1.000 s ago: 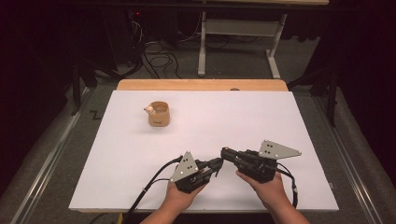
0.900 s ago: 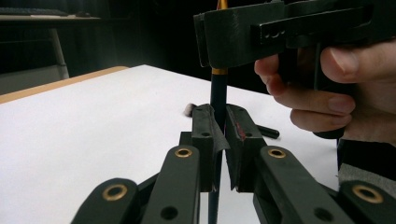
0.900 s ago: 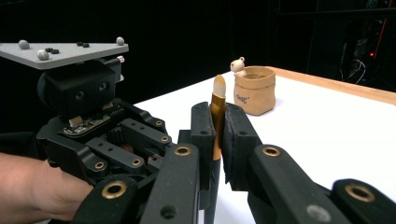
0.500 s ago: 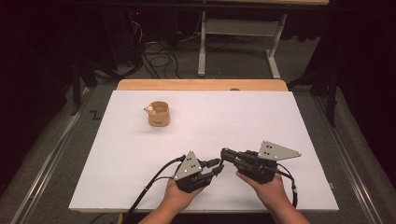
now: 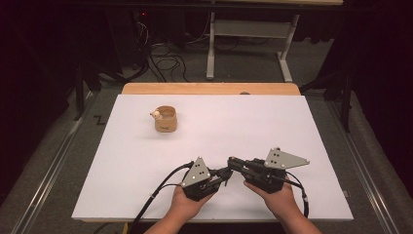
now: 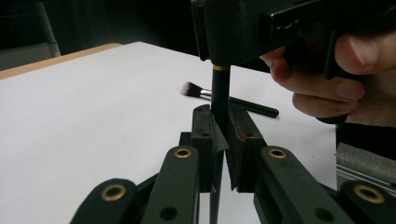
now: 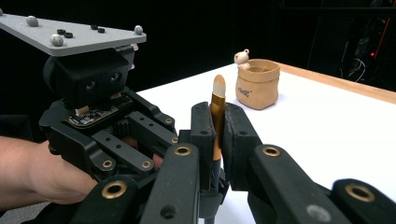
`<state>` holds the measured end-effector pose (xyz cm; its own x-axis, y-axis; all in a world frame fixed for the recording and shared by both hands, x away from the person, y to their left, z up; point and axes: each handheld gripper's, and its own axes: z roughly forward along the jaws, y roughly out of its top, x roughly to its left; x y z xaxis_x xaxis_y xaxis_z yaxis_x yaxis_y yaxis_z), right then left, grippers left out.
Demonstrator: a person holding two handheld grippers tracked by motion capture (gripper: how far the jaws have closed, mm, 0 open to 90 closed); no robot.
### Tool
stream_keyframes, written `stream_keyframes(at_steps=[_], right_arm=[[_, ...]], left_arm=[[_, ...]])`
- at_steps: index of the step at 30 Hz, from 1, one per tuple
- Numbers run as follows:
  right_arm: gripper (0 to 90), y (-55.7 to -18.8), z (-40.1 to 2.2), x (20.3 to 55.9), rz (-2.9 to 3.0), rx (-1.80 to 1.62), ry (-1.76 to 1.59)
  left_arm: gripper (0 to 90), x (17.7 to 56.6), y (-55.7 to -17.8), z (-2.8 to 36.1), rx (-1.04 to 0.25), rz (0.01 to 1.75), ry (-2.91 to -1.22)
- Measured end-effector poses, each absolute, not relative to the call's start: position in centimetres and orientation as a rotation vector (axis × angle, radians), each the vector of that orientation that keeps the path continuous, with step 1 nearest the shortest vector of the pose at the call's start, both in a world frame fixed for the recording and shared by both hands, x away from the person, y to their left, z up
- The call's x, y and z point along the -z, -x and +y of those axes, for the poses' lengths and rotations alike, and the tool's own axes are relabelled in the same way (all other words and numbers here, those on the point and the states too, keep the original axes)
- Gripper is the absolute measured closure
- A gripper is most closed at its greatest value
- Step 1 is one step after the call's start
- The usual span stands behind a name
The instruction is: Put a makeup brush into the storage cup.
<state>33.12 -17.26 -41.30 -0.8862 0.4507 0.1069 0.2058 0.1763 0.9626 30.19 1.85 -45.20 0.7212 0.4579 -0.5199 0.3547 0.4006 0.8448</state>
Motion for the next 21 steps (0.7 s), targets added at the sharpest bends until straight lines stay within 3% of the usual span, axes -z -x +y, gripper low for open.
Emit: stream_keyframes(at_steps=[5,12,21], right_arm=[[84.5,-33.1,-17.3,41.3,2.241,-1.786,-0.633],[61.9,-33.2,-17.0,41.4,2.262,-1.789,-0.623],[47.4,-33.2,-17.3,41.3,2.227,-1.805,-0.652]], left_arm=[[83.7,45.2,-30.2,1.9,-0.077,0.812,-1.191],[83.8,44.9,-30.4,2.3,-0.085,0.820,-1.170],[83.8,45.0,-30.8,2.9,-0.103,0.833,-1.160]])
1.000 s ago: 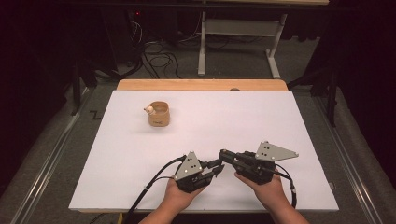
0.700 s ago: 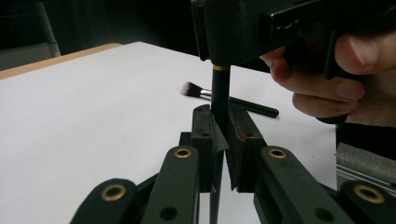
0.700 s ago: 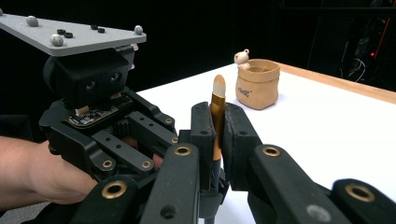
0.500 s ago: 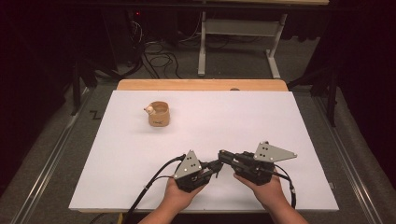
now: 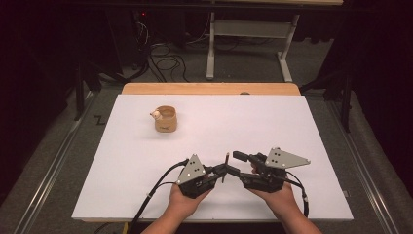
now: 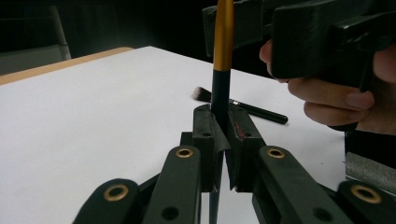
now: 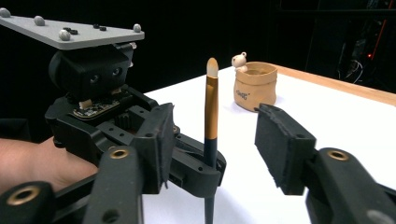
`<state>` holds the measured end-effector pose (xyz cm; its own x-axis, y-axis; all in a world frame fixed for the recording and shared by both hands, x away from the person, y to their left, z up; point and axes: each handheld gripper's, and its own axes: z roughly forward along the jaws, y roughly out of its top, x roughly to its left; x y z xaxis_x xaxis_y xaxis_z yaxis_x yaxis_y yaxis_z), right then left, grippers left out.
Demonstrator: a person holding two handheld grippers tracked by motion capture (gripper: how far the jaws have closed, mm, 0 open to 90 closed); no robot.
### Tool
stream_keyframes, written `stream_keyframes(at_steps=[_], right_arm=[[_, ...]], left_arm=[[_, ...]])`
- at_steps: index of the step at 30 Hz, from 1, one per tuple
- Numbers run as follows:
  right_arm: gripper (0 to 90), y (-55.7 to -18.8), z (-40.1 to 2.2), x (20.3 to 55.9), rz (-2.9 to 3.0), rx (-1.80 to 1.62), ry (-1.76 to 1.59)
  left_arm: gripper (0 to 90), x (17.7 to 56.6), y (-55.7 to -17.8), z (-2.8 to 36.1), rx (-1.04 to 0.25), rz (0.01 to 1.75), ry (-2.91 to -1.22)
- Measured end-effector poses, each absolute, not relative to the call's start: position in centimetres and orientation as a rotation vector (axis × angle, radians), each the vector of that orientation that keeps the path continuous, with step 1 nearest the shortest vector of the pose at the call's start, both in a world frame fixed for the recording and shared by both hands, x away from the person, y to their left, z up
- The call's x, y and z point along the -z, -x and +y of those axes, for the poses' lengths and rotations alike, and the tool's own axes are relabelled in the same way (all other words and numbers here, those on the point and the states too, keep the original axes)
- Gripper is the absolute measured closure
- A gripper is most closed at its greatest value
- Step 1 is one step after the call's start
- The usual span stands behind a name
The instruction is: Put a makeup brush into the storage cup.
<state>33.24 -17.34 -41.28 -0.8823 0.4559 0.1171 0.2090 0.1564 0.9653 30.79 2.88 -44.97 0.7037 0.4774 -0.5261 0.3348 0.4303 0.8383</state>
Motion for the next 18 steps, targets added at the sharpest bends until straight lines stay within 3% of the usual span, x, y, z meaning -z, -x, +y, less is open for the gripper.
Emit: stream_keyframes(at_steps=[5,15,18], right_arm=[[37.2,-33.3,-17.7,41.2,2.209,-1.802,-0.667],[6.0,-33.6,-19.0,41.1,2.157,-1.748,-0.734],[0.5,-33.7,-19.5,41.1,2.139,-1.721,-0.742]], left_arm=[[83.8,44.9,-31.2,3.6,-0.122,0.849,-1.144],[83.8,44.6,-31.9,5.2,-0.149,0.879,-1.105],[83.8,44.4,-32.1,5.7,-0.163,0.884,-1.097]])
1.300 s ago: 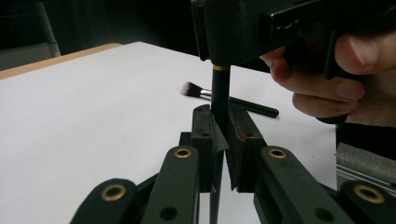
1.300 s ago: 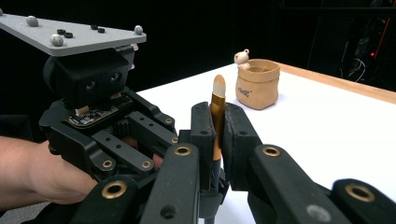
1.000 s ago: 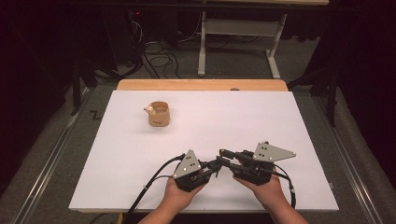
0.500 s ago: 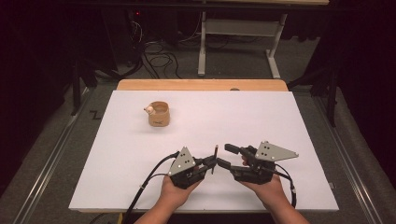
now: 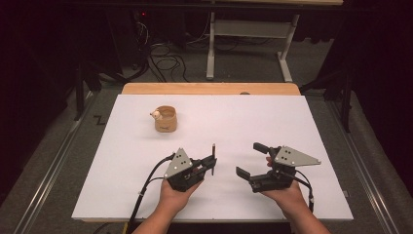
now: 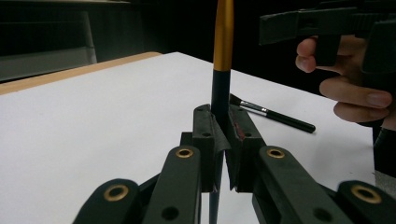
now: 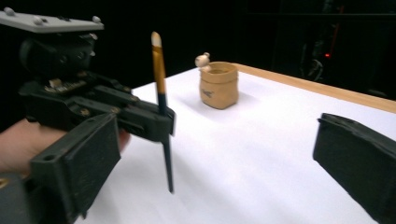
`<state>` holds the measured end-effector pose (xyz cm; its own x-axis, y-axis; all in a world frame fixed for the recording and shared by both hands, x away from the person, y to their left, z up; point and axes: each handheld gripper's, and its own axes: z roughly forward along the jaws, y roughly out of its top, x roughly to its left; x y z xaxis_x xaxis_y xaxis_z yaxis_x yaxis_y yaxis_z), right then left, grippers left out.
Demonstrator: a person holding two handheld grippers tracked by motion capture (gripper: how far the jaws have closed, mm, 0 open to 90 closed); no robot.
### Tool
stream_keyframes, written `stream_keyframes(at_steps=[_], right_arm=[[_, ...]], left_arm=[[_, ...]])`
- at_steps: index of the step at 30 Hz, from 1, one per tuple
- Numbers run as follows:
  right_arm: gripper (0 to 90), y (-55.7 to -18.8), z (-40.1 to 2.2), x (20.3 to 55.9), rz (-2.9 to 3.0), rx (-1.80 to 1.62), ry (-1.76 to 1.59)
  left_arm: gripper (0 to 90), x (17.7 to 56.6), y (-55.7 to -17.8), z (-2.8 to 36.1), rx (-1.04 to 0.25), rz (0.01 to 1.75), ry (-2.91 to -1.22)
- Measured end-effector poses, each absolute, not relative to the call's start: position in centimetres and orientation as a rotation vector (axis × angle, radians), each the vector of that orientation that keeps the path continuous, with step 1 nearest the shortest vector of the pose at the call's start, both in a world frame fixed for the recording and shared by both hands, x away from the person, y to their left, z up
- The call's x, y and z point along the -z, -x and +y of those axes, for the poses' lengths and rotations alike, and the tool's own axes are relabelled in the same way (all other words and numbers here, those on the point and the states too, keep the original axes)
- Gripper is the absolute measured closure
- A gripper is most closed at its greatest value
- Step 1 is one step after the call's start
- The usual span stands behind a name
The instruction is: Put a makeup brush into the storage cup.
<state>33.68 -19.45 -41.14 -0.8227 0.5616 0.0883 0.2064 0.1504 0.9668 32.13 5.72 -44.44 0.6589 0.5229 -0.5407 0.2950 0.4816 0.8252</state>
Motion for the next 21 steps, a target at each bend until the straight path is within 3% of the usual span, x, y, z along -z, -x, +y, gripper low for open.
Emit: stream_keyframes(at_steps=[21], right_arm=[[0.5,-33.1,-27.8,42.0,2.047,-1.570,-0.857]], left_arm=[[83.8,43.9,-33.8,9.6,-0.253,0.949,-1.024]])
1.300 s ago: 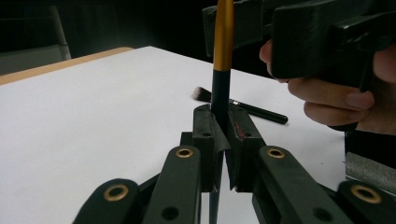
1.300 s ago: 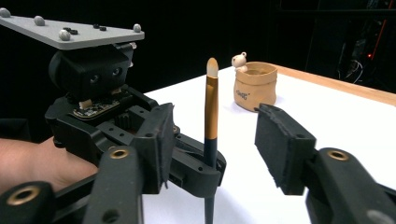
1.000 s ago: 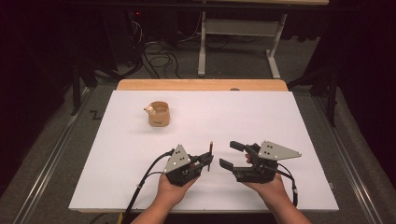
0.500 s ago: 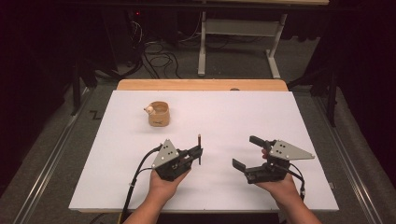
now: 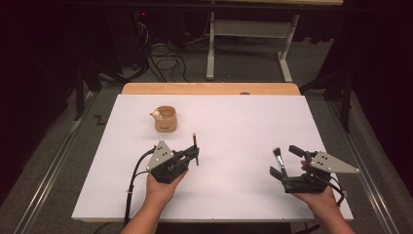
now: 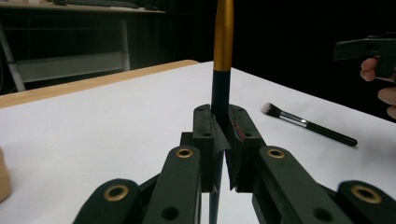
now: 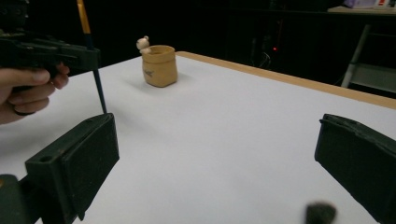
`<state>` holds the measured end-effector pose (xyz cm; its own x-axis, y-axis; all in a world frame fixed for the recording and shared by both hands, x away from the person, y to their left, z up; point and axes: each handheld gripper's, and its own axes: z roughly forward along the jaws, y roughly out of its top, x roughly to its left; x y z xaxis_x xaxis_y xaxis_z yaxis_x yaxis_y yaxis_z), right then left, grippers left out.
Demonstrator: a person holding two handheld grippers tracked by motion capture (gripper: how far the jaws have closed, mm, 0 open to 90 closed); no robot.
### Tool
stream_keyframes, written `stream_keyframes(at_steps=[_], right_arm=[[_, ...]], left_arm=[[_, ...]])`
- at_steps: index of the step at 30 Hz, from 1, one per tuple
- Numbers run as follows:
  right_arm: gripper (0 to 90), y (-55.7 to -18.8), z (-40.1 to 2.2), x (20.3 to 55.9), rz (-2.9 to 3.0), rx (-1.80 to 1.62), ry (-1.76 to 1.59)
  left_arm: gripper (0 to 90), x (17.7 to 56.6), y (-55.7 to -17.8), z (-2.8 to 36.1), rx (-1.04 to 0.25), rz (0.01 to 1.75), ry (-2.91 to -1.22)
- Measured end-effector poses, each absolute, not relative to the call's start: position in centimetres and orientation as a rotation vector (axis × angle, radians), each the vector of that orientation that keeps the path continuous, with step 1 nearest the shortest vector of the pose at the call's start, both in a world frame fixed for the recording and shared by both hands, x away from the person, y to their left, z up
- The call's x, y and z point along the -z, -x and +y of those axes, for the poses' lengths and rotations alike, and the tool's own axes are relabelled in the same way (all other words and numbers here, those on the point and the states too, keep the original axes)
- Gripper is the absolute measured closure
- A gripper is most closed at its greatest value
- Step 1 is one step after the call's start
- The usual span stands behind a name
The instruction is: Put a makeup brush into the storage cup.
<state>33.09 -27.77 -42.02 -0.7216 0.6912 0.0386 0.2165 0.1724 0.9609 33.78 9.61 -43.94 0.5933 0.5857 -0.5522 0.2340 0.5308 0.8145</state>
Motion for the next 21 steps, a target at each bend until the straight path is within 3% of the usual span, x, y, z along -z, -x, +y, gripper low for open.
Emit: stream_keyframes(at_steps=[12,21], right_arm=[[0.5,-33.0,-30.0,44.6,2.042,-1.508,-0.905],[0.5,-33.1,-29.9,44.6,2.037,-1.526,-0.912]], left_arm=[[83.8,43.6,-34.6,12.2,-0.318,0.994,-0.978],[83.7,43.3,-35.2,13.7,-0.350,1.024,-0.925]])
